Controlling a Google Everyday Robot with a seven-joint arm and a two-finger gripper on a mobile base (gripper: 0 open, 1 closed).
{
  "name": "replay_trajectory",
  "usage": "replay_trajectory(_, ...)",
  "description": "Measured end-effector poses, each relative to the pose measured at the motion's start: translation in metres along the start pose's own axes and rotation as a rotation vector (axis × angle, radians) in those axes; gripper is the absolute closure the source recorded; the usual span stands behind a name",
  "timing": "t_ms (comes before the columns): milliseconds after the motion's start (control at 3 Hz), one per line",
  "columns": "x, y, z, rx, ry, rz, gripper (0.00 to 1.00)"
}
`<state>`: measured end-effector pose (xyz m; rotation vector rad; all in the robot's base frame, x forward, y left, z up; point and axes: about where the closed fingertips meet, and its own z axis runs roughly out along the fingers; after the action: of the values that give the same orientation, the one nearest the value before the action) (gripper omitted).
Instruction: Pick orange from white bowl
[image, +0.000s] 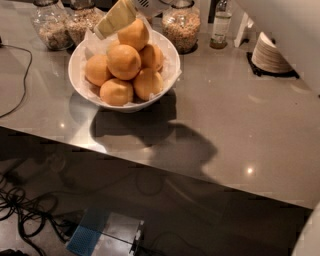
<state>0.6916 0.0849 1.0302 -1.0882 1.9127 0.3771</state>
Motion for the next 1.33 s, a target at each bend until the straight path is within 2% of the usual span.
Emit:
replay_trajectory(333,0.005,-0.02,0.016,0.05,-0.022,0.041,0.0)
replay_trajectory(1000,0.008,-0.021,0.02,0.052,-0.023,0.062,0.0)
replay_trajectory(1333,0.033,-0.019,0.03,0.04,0.013,0.14,0.0)
